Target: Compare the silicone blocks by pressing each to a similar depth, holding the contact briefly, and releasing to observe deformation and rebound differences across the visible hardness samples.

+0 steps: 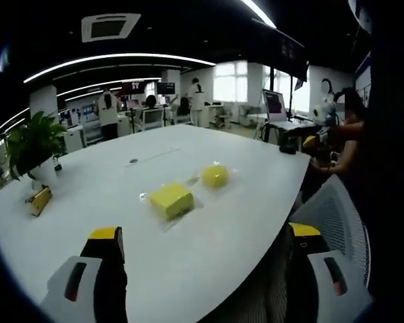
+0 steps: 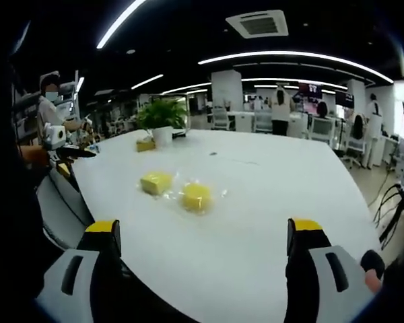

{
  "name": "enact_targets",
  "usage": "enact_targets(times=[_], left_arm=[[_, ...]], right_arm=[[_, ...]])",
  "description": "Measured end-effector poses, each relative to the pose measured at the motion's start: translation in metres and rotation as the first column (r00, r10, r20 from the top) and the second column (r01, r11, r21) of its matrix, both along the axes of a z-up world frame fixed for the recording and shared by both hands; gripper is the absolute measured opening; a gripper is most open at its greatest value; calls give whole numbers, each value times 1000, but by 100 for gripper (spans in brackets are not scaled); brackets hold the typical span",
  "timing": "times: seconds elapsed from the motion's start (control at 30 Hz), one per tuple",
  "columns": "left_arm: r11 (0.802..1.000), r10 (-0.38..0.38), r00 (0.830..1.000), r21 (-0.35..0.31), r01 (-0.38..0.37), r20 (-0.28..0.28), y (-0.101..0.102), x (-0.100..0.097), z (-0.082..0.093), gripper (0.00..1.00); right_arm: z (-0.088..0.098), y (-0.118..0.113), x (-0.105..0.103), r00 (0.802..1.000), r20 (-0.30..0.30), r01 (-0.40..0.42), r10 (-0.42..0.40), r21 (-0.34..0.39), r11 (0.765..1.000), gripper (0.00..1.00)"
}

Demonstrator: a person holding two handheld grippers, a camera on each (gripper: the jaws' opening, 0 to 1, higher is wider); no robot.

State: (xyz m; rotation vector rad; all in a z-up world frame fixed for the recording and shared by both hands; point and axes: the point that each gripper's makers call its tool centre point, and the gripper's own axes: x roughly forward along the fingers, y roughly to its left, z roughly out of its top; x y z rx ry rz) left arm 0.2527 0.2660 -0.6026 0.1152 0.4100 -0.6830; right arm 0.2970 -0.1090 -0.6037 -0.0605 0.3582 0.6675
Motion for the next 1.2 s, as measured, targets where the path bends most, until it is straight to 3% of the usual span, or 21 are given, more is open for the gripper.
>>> enact_targets(times=[0.2, 0.3, 0.47, 0.53, 0.6, 0.7, 0.93, 1.03, 1.2], left_arm=[[1000, -3, 1000, 2, 3, -28, -6, 5, 1, 99], [999, -31, 996, 38, 34, -80, -13, 8, -8, 99], [999, -39, 988, -26, 35, -151, -25, 19, -11, 98], [999, -25, 978, -30, 19, -209, -26, 24, -16, 95], [997, -13, 960, -79, -9, -278, -30, 27, -19, 95], [987, -6, 960, -155, -39, -281, -34, 38, -10, 94], [988, -10, 955, -152, -37, -297, -41, 58, -1, 89], [996, -35, 954, -92, 7, -298, -49, 66, -2, 86], [995, -90, 945, -67, 73, -314, -71, 78, 0, 82]], right_arm=[[-3, 3, -6, 1000, -11, -21, 21, -11, 1000, 96], [-3, 4, -8, 1000, -14, -19, 19, -14, 1000, 96], [-9, 2, -15, 999, -41, -12, 10, -49, 999, 96], [-11, -1, -18, 999, -42, -6, 4, -60, 998, 96], [-9, -2, -21, 999, -36, -6, 3, -61, 998, 96], [-9, -6, -25, 999, -45, 9, -12, -59, 998, 96], [-12, -16, -30, 997, -63, 33, -38, -73, 997, 96], [-11, -18, -32, 997, -63, 32, -37, -74, 997, 91], [-11, -22, -31, 997, -63, 48, -53, -79, 996, 91]])
